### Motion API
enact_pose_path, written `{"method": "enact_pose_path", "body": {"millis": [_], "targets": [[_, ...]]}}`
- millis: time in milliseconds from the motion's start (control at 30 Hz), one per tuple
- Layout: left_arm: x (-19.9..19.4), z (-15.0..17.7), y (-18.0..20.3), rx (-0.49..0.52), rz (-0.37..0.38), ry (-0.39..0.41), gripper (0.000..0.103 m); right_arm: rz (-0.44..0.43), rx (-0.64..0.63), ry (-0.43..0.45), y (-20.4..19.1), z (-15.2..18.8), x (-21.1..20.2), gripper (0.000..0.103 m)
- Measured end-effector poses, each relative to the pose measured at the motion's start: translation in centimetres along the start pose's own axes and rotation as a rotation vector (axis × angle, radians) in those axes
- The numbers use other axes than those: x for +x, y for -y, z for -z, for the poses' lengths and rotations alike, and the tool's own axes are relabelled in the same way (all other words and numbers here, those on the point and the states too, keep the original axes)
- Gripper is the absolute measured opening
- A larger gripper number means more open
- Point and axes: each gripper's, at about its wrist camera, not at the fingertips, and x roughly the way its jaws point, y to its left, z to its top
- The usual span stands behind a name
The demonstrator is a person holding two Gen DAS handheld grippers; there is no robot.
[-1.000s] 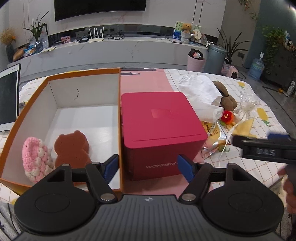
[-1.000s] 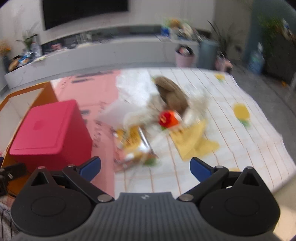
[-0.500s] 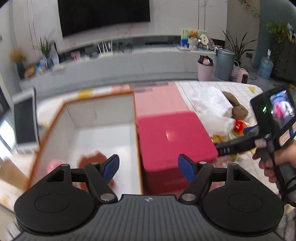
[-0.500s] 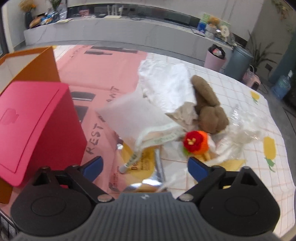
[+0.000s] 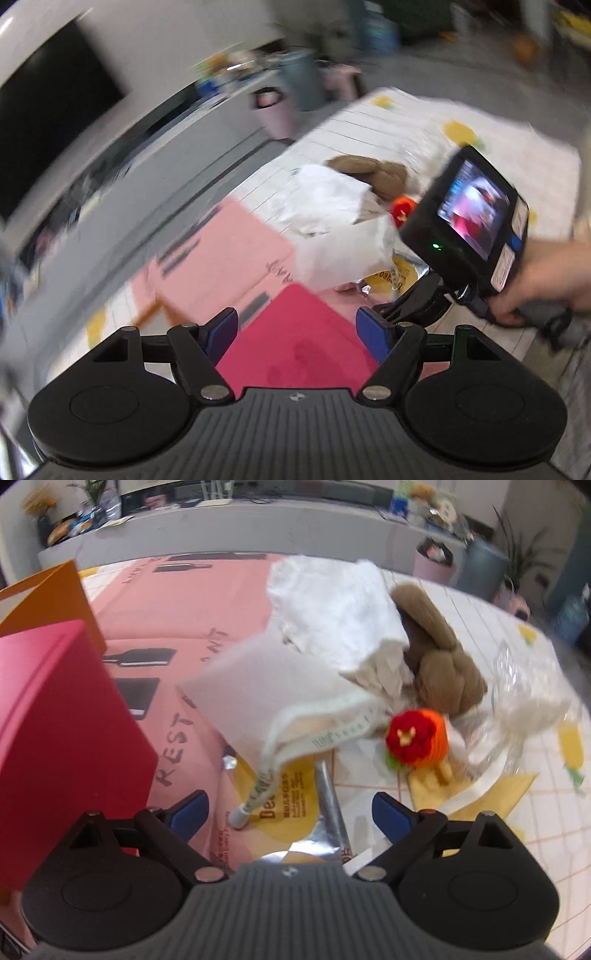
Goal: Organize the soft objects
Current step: 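Move both tools back toward the pile of items on the cloth, then grasp the Deeyeo wipes pack with the right tool while the left tool grasps a plastic bag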
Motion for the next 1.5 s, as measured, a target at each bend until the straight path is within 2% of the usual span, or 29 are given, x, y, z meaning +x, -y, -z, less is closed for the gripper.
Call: {"method": "enact_pose_path", "body": {"millis": [100, 167, 200, 300, 400, 467, 533, 667, 800, 933, 1067, 1167, 1267, 1467, 1500], "targets": [[1.7, -0.8, 1.1, 0.16, 0.002, 0.03, 0.086, 0.0, -0.01, -0.004, 0.0, 0.2, 0.5, 0.094], [2.7, -1.4, 1.7, 0.26, 0.022, 0.058, 0.086, -0.019, 0.008, -0.014, 0.2, 0.2, 0.6, 0.088], [3.2, -1.9, 2.0, 0.299, 0.031, 0.061, 0.086, -0.045, 0.011, -0.02, 0.4, 0.2, 0.5, 0.077], [5.1, -3.5, 2.7, 0.37, 0.083, 0.06, 0.086, -0.06, 0.004, -0.033, 0.7, 0.1, 0.3, 0.07], [7.4, -4.8, 3.5, 0.431, 0.107, 0.034, 0.087, -0.055, 0.012, -0.072, 1.6, 0.1, 0.0, 0.068], [9.2, -5.4, 4.4, 0.482, 0.099, 0.007, 0.087, -0.043, 0.024, -0.098, 2.4, 0.3, -0.2, 0.067], [11.3, -5.7, 5.5, 0.517, 0.077, -0.053, 0.087, -0.037, 0.049, -0.113, 3.5, 0.5, -0.3, 0.067], [13.9, -5.4, 7.5, 0.549, 0.092, -0.12, 0.087, -0.037, 0.083, -0.132, 5.1, 0.6, -0.5, 0.067], [15.6, -4.9, 8.9, 0.517, 0.094, -0.188, 0.085, 0.018, 0.015, -0.143, 5.3, 0.9, -1.0, 0.067], [15.9, -5.0, 9.2, 0.53, 0.145, -0.162, 0.086, 0.045, -0.023, -0.168, 6.3, 1.7, -1.3, 0.067], [16.5, -5.4, 9.0, 0.573, 0.198, -0.102, 0.087, 0.046, 0.02, -0.176, 8.2, 2.0, -1.4, 0.067], [17.9, -5.0, 9.2, 0.643, 0.269, -0.148, 0.088, 0.024, 0.074, -0.184, 9.8, 2.1, -1.5, 0.067], [19.7, -4.6, 9.5, 0.653, 0.246, -0.177, 0.087, 0.026, 0.112, -0.186, 10.8, 1.9, -1.4, 0.067], [22.3, -5.4, 9.7, 0.644, 0.227, -0.147, 0.088, 0.03, 0.119, -0.183, 10.7, 2.0, -1.1, 0.067], [22.7, -5.7, 9.9, 0.646, 0.218, -0.152, 0.085, 0.027, 0.121, -0.183, 10.8, 2.0, -1.1, 0.067]]}}
